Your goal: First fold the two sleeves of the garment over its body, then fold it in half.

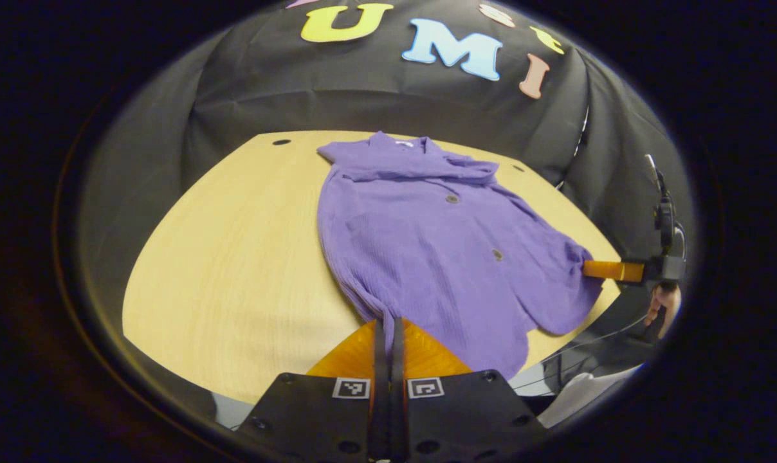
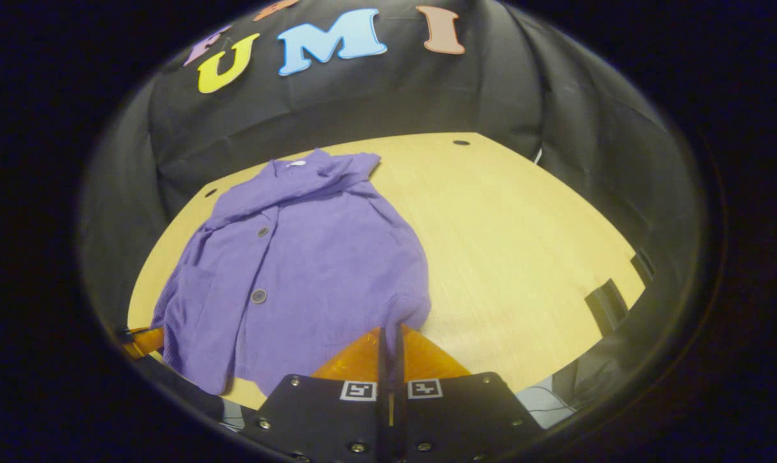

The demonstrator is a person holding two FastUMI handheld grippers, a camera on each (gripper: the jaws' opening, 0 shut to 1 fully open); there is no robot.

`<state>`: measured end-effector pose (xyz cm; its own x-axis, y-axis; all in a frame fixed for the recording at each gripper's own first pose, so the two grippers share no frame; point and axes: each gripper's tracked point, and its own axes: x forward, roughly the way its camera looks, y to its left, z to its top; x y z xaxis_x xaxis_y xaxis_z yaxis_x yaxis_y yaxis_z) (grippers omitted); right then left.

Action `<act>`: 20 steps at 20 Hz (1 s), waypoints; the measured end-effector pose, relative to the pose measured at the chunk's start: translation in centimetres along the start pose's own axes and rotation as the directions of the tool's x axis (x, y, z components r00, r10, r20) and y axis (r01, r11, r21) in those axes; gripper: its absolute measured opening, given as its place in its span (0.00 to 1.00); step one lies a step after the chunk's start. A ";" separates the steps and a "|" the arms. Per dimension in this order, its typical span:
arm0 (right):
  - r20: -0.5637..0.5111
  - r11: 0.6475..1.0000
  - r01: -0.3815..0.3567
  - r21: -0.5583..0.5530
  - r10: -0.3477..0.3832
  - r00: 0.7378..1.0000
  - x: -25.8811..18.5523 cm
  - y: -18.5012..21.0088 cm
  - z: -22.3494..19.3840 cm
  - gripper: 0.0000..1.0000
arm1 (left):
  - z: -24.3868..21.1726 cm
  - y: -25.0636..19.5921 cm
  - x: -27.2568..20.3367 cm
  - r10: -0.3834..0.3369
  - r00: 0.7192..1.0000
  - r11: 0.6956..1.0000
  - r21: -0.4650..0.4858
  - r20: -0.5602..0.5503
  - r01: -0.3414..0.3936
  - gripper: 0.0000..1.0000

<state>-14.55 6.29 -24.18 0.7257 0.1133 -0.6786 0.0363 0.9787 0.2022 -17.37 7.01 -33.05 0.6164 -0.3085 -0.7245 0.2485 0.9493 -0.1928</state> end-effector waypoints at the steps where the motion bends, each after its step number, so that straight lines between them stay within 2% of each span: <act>1: 0.025 1.000 -0.008 -0.005 0.009 1.000 -0.5 0.3 1.3 0.03 | 1.3 -0.5 -0.6 -0.018 1.000 1.000 -0.012 0.023 0.018 0.07; 4: 0.094 0.999 -0.035 0.011 0.033 0.995 -1.5 1.1 4.9 0.03 | 5.6 -1.7 -1.9 -0.057 0.994 0.998 -0.028 0.098 0.060 0.07; 10: 0.176 0.997 -0.079 0.015 0.075 0.981 -1.6 1.3 11.2 0.03 | 12.8 -2.5 -2.1 -0.079 0.977 0.992 -0.080 0.198 0.097 0.07; 15: 0.185 0.993 -0.110 -0.038 0.115 0.976 0.5 2.0 14.2 0.03 | 17.8 -1.5 -0.5 -0.040 0.969 0.992 -0.109 0.244 0.068 0.07; 20: 0.210 0.989 -0.139 -0.046 0.146 0.967 2.9 2.6 18.6 0.03 | 23.5 -0.9 2.7 -0.013 0.958 0.989 -0.135 0.286 0.053 0.07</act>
<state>0.42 5.98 -12.55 0.8511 0.2162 -0.4783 -0.0968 0.9603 0.2618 1.66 3.86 -19.28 0.8010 -0.3250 -0.5028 0.1775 0.9310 -0.3189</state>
